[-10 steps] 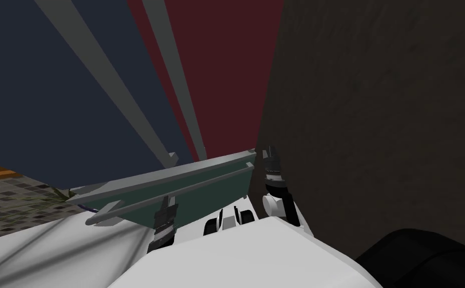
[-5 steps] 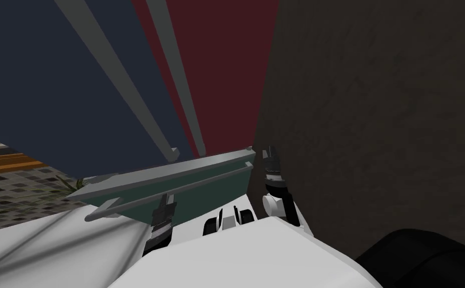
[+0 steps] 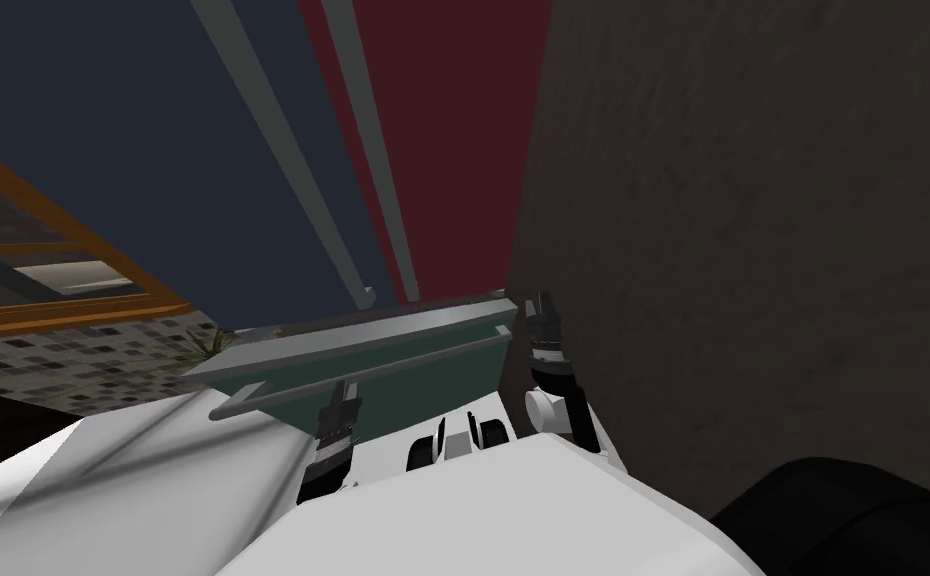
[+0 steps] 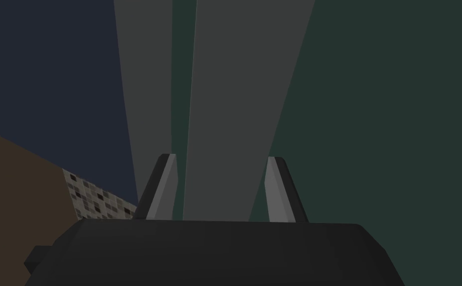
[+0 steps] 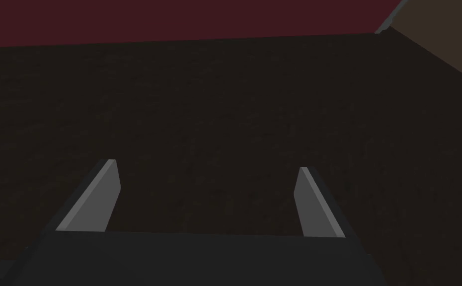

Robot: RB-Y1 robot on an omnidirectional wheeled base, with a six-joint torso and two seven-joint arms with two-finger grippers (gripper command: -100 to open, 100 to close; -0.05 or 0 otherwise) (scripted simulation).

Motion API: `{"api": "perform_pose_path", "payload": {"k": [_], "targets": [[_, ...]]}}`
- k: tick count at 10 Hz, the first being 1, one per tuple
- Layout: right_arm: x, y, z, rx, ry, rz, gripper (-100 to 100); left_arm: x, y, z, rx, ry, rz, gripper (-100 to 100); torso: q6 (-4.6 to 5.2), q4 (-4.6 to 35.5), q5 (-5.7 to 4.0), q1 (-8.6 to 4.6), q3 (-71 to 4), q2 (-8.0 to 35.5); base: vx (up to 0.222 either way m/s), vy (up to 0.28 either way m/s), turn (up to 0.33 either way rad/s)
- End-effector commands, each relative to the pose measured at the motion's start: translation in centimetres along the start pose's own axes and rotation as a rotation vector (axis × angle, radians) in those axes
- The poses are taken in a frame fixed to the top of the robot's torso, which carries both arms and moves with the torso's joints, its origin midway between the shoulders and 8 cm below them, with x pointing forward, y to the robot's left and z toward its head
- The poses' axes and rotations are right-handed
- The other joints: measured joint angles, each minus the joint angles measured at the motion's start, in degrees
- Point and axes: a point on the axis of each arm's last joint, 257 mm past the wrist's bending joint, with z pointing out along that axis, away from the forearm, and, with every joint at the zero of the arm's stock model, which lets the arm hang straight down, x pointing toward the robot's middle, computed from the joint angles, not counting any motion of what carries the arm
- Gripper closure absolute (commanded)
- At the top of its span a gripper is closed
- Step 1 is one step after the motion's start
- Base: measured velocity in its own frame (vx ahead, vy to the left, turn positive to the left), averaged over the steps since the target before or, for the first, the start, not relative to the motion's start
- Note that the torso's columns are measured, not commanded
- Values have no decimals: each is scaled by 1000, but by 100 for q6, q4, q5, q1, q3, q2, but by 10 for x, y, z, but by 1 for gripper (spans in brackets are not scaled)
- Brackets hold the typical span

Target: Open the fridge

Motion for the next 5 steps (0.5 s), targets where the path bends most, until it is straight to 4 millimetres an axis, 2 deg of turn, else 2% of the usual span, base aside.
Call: {"api": "perform_pose_path", "payload": {"k": [1, 2, 3, 5], "targets": [[0, 0, 0, 0, 0, 0, 0, 40, 14, 17, 0, 48, -33, 100, 9, 1, 5, 5, 0, -4, -75, 43, 282], [0, 0, 0, 0, 0, 0, 0, 41, 14, 19, 3, 50, -34, 100, 3, 1, 3, 3, -1, -3, -67, 30, 113], [0, 0, 0, 0, 0, 0, 0, 63, 21, 28, 2, 82, -53, 100, 12, -5, 8, -3, -3, -11, -75, 32, 235], [0, 0, 0, 0, 0, 0, 0, 108, 32, 45, -4, 150, -87, 100, 5, 6, -1, -9, 1, 5, -105, 44, 424]]}}
